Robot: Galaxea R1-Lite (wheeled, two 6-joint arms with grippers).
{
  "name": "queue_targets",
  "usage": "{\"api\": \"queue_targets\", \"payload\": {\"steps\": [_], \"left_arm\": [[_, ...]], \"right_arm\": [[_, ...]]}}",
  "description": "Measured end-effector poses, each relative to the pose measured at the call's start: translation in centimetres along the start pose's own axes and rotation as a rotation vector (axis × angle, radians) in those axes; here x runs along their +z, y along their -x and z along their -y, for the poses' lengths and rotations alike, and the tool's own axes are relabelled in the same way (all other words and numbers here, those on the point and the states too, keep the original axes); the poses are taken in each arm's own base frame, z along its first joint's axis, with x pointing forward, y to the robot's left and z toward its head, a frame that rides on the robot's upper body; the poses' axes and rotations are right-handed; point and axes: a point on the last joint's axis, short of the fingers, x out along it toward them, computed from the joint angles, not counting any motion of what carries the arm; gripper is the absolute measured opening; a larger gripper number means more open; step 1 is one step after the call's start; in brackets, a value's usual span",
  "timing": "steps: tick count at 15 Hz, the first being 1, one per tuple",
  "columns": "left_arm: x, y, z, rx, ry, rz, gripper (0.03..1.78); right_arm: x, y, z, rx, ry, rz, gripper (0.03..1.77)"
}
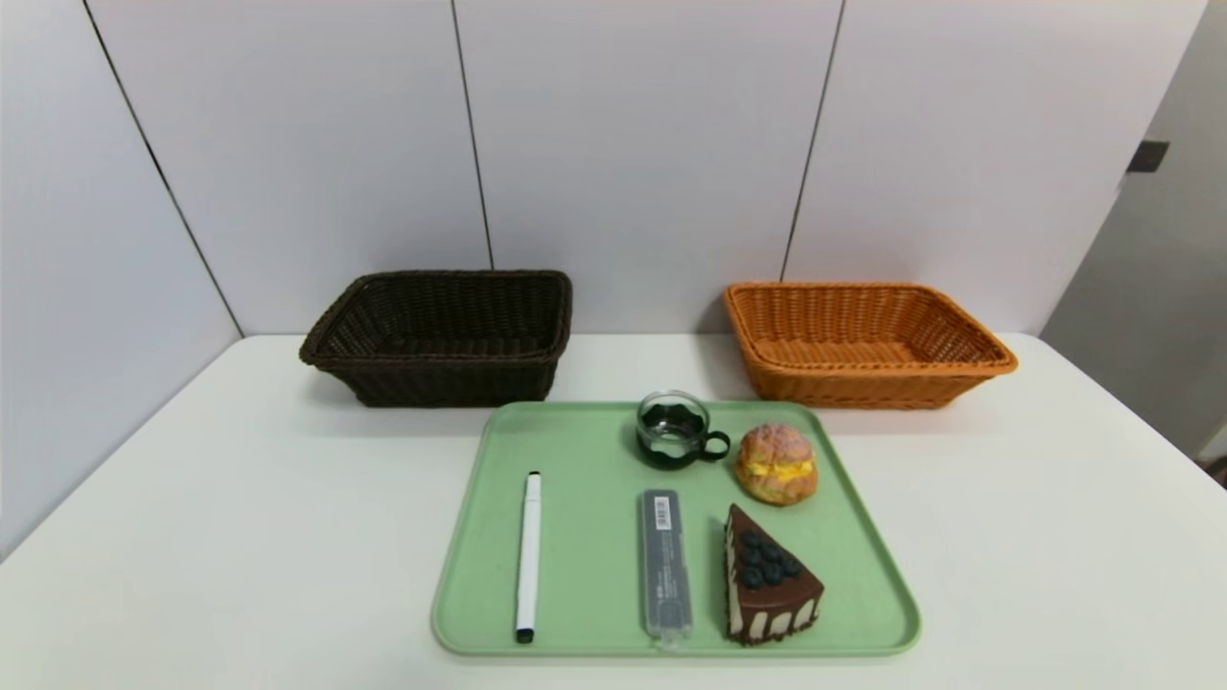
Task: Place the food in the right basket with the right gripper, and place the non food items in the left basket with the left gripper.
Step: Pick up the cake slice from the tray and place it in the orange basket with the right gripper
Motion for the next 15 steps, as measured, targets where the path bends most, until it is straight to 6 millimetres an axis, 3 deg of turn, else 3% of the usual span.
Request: {"api": "queue_targets", "payload": {"steps": [15], "left_arm": [[0.01, 0.0, 0.0, 0.001, -0.009, 0.0, 1.69]], "right_arm": [[0.02, 0.0, 0.0, 0.0, 0.01, 0.002, 1.71]]}}
